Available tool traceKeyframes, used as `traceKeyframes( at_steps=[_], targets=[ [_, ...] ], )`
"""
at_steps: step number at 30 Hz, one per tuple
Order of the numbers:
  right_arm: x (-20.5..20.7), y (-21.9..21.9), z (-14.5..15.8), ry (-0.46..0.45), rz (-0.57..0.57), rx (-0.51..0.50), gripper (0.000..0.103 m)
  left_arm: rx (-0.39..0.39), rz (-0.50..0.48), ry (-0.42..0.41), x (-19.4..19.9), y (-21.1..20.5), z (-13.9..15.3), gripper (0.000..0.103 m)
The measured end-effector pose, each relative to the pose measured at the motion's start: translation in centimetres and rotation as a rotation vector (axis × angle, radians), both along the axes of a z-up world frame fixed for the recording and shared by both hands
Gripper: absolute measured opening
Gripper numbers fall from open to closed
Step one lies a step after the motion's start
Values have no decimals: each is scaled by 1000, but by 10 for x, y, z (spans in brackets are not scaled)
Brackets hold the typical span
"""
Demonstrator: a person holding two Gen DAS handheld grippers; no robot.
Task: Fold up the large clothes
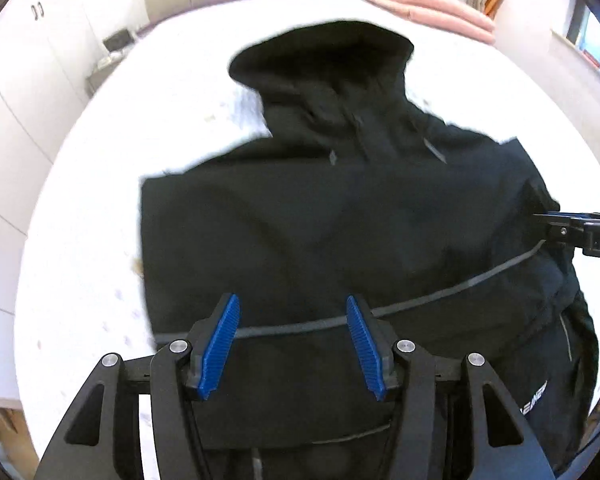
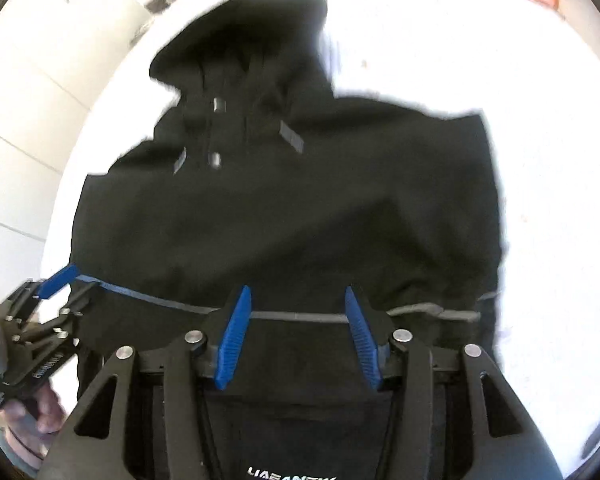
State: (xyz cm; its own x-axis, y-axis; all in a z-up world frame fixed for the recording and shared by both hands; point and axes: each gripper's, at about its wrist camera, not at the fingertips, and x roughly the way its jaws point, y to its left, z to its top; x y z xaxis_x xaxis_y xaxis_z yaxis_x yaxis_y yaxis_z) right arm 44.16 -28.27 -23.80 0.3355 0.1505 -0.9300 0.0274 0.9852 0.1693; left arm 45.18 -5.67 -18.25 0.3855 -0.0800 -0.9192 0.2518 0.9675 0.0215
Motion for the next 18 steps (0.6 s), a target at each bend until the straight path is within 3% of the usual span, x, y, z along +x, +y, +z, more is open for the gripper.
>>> traceKeyframes(
  at_steps=[2,7,13,18],
  targets=[
    [7,-4,-3,4,-26,-66,60,1,12,13,15,7,-6,58],
    [29,-13,-66,180,-113,-79,58,25,48,66,42,21,-43,58],
    [32,3,-72,166,-87,-135,66,131,-11,25,36,12,-59,60],
    [37,8,-62,174,-57,-112,68,3,37,-18,47,28,-26,61]
  ],
)
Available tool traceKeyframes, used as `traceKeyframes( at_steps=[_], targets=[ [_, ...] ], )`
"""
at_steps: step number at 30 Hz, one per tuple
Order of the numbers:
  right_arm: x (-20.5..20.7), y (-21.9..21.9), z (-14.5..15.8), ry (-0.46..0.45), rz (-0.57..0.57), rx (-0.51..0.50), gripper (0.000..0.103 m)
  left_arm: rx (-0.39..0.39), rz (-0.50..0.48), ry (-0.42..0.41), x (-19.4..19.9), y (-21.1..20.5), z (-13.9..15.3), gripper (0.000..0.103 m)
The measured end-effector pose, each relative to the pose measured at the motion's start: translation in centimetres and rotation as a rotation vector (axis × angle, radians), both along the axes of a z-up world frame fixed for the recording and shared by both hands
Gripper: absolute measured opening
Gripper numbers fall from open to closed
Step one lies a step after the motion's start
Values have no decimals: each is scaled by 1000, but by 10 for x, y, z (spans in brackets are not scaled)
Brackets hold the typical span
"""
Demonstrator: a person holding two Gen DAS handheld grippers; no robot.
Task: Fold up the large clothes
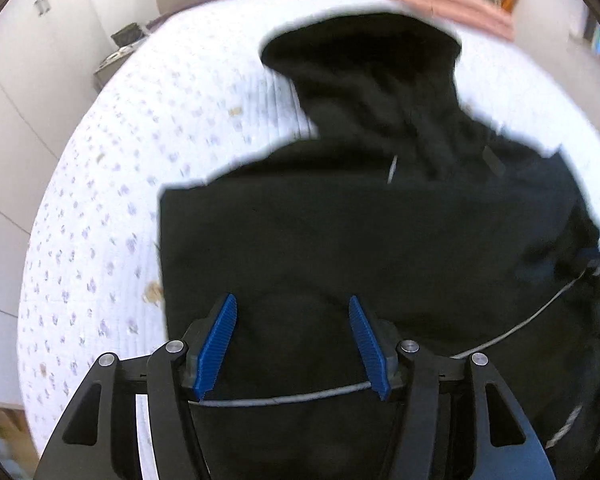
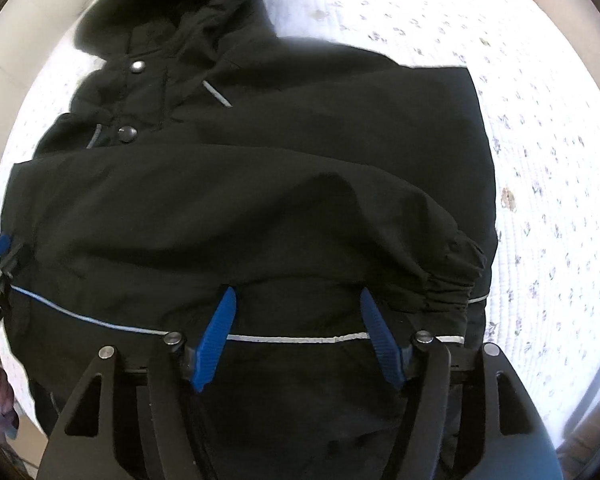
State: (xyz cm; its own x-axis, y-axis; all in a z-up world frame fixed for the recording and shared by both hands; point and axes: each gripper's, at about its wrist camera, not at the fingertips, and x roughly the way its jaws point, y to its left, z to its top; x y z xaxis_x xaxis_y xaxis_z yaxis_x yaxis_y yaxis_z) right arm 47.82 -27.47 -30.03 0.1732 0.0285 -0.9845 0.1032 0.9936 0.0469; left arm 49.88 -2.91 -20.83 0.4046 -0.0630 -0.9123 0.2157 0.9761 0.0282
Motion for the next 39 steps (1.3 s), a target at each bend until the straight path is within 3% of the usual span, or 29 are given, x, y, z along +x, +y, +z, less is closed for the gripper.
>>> traceKeyframes(
  at_steps=[5,11,17,22,25,27,28,29,30,31,35,37,39],
  targets=[
    [22,-2,48,-146,-10,115,68,-34,30,-117,35,12,46,61],
    [101,-7,83,-300,-30,181,68,-74,103,-129,115,15,49,61],
    [177,-26,74,-329,-77,264,68,-174,107,-91,181,0,31,61],
    [230,-33,51,-301,-112,258,68,-127,92,-22,224,-20,-9,61],
    [243,-39,37,-264,-114,240,67,-143,120,16,250,-20,-30,61],
    [256,-39,26,-257,-101,245,51,-156,148,37,267,-19,-43,61],
    [262,-37,22,-256,-87,237,36,-153,167,49,276,-17,-50,54],
    [267,-36,21,-259,-74,224,13,-141,190,46,281,-13,-53,23],
    [271,-34,21,-271,-60,193,10,-164,196,53,284,-10,-53,14],
    [271,-35,24,-291,-53,179,8,-250,215,62,287,0,-50,11],
    [244,-55,51,-417,-56,253,5,-486,240,-1,270,30,-18,12],
    [231,-56,51,-431,-31,237,5,-490,215,-5,260,31,-14,12],
    [227,-52,37,-404,-1,202,5,-434,205,48,259,29,-31,12]
  ],
)
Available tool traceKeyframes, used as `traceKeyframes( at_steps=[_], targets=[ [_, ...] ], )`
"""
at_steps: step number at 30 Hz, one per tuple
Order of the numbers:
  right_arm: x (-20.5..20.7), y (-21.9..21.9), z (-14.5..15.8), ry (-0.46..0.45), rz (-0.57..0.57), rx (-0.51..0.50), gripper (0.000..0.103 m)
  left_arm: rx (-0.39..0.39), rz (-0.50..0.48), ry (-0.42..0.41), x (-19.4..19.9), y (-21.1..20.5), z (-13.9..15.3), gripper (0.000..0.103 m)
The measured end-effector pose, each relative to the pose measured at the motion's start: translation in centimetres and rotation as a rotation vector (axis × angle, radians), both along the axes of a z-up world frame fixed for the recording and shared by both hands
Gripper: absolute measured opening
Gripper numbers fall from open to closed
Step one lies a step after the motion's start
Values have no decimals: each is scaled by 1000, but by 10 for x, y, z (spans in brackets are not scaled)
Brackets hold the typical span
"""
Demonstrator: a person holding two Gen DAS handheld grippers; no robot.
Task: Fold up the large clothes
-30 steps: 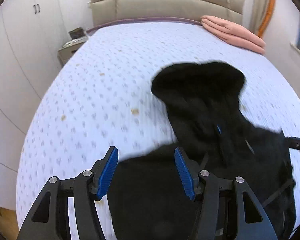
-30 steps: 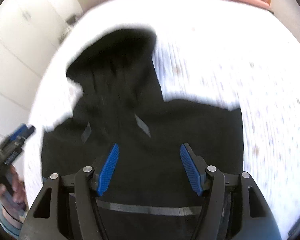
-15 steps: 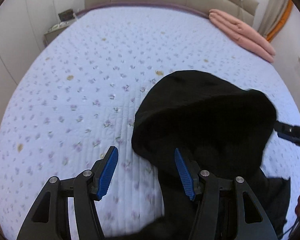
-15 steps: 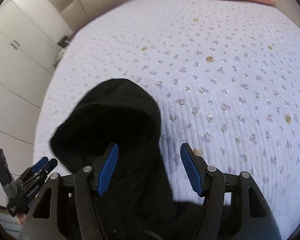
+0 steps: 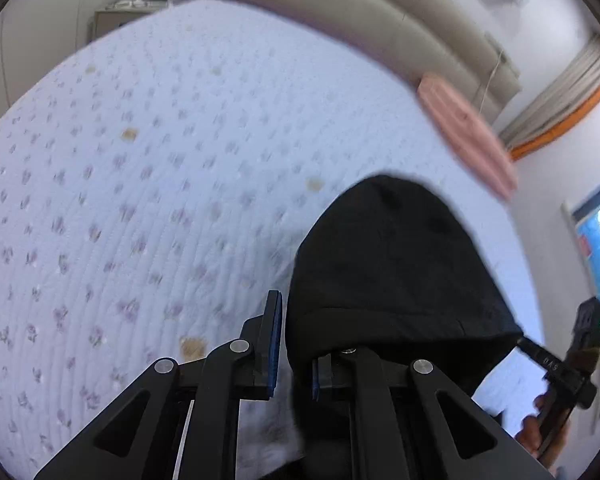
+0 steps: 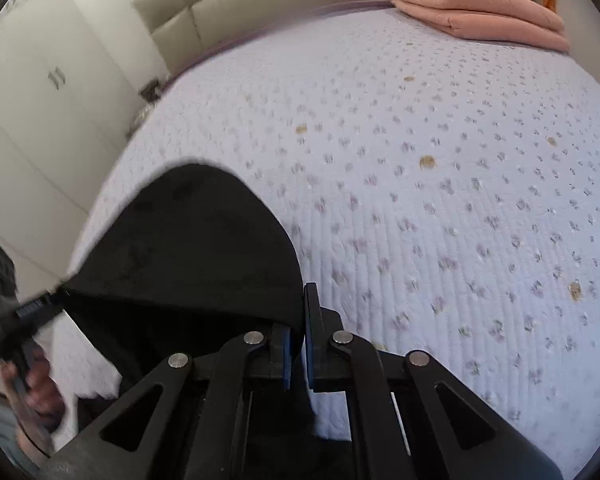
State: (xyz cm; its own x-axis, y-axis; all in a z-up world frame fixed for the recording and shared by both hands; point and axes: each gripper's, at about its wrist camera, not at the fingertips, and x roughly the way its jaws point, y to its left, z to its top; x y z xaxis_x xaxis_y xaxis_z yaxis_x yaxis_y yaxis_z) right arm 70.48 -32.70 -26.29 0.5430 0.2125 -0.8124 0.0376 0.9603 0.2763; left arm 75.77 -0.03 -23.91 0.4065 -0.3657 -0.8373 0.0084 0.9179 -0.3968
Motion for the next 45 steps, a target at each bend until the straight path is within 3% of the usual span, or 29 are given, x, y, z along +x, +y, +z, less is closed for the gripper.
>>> traceKeyframes(
  at_steps=[3,6,9,10,11,15,17,20,23,27,32,35,42,45],
  targets=[
    [7,4,-40,121,26,-27,6,43,-21,168,8,0,-55,12],
    [13,9,-80,213,53,-69,5,9,-60,138,5,2,-63,16],
    [12,1,-76,219,48,-39,12,40,-75,119,-4,8,-51,44],
    [10,-2,-72,224,49,-36,22,88,-86,98,-11,9,-43,62],
    [7,-4,-69,226,50,-34,29,127,-99,78,-18,12,-36,68],
    [-15,-15,-41,210,70,-40,43,201,-135,46,-44,24,0,68],
    [-27,-19,-17,167,67,-29,45,241,-141,-34,-54,27,28,68],
    [-28,-17,17,75,70,-7,45,193,-135,-156,-52,21,69,68],
    [-11,0,40,-3,90,10,45,107,-160,-224,-35,-5,88,68],
    [27,30,34,-9,101,7,45,109,-231,-154,-3,-55,50,68],
    [61,50,-30,137,122,-66,44,165,-279,-22,0,-79,-23,53],
    [65,49,-76,232,137,-74,43,137,-262,-4,-4,-74,-47,55],
    [67,49,-73,222,169,-88,44,156,-280,-18,-1,-79,-36,54],
    [65,46,-44,179,206,-35,45,82,-287,-127,-8,-71,9,53]
  ],
)
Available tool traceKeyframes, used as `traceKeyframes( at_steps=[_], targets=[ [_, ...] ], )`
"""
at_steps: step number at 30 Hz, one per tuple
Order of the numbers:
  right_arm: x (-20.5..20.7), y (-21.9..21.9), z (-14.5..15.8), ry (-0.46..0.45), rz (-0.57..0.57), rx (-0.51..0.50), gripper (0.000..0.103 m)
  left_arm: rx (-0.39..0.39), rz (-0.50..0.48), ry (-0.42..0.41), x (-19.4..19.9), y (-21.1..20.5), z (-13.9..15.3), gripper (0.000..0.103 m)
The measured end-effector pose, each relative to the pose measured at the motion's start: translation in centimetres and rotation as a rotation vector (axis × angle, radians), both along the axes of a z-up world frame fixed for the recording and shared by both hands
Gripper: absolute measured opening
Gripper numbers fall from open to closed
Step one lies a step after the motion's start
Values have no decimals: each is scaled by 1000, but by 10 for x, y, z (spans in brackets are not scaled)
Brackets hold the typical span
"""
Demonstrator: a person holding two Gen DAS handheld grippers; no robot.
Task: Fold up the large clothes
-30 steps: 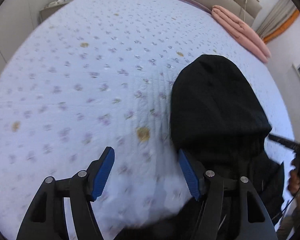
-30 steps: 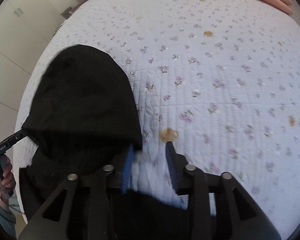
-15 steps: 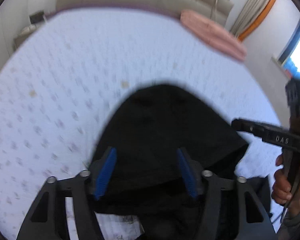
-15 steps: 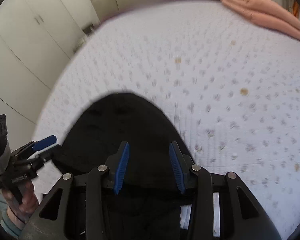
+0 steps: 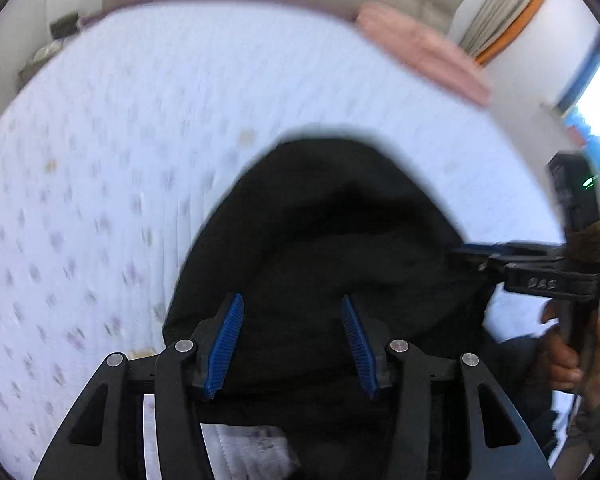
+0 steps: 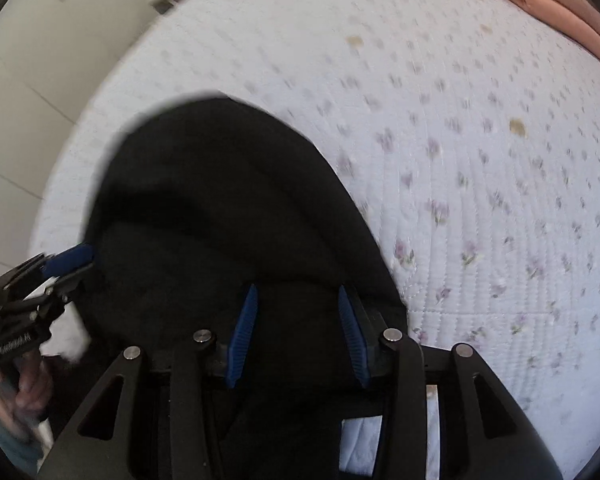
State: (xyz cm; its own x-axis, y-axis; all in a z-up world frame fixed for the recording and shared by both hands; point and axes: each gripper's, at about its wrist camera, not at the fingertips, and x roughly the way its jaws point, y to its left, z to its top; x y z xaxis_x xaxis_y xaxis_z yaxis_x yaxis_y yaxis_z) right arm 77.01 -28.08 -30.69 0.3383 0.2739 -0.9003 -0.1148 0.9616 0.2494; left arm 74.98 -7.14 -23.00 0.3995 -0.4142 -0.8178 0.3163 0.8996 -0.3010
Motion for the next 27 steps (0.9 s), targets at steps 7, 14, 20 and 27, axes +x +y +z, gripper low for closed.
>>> traceKeyframes(
  at_steps=[7,14,20,27],
  targets=[
    [26,-6,30,-115,-67,55,46,32,43,0,42,-13,-1,54],
    [78,19,-36,27,-51,-29,46,135,39,72,53,-30,-58,54],
    [70,11,-32,-2,-5,10,47,123,31,49,51,-29,-49,55],
    [12,-74,-2,-16,-26,206,64,99,49,-59,37,9,3,74]
  ],
)
